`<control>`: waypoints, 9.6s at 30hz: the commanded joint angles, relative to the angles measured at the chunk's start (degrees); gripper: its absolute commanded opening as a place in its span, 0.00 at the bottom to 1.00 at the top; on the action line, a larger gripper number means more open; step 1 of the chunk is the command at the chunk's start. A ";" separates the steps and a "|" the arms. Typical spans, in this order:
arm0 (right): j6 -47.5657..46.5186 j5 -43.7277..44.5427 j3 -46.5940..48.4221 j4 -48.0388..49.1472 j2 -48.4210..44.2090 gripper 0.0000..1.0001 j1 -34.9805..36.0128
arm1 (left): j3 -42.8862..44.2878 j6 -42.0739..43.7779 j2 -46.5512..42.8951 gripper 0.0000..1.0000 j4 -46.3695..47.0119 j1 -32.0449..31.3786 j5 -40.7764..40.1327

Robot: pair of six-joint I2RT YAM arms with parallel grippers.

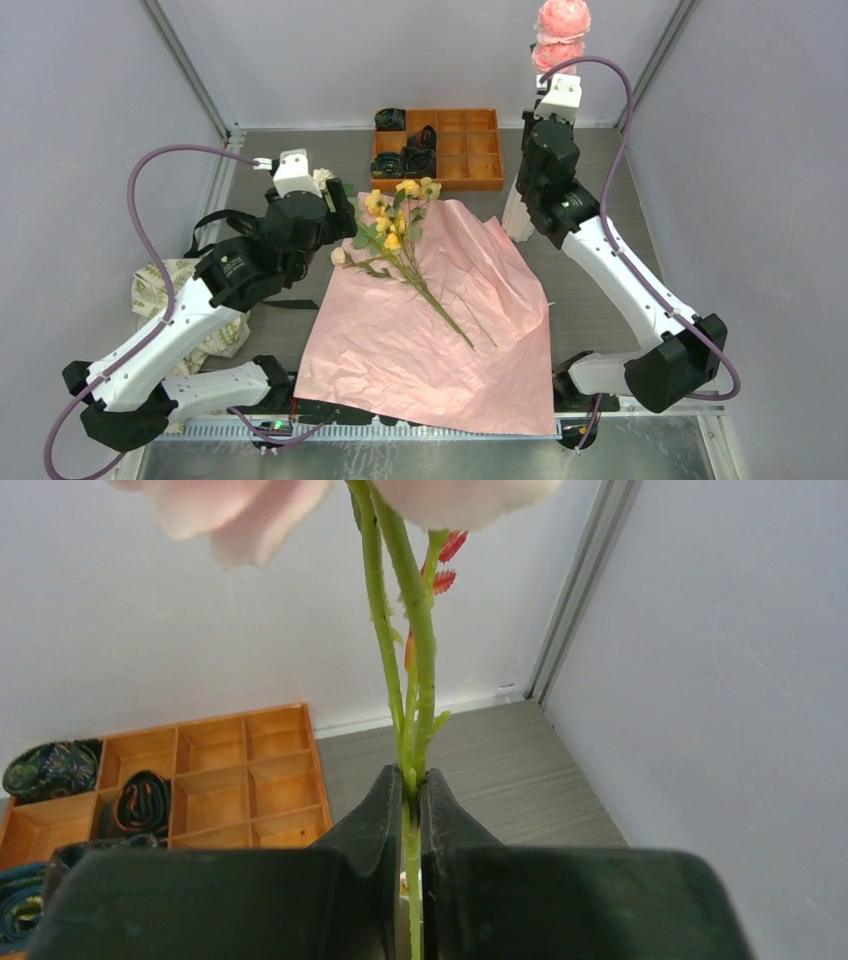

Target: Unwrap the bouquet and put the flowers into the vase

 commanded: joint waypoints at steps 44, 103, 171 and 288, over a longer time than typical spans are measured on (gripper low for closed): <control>28.30 -17.16 -2.40 -35.54 -31.45 0.77 -0.23 | -3.52 -23.24 31.03 0.59 8.60 2.78 29.81; 2.64 -29.54 23.10 -45.58 46.49 0.41 33.84 | -1.48 -17.40 -22.38 0.63 -23.88 2.77 -19.55; 3.99 -39.62 24.55 -41.19 42.37 0.07 30.55 | -2.47 -17.49 -24.04 0.65 -24.31 2.86 -18.82; -1.47 -0.02 -4.58 -2.18 -0.91 0.11 2.78 | -8.93 -13.01 -4.06 0.61 -1.02 2.80 3.03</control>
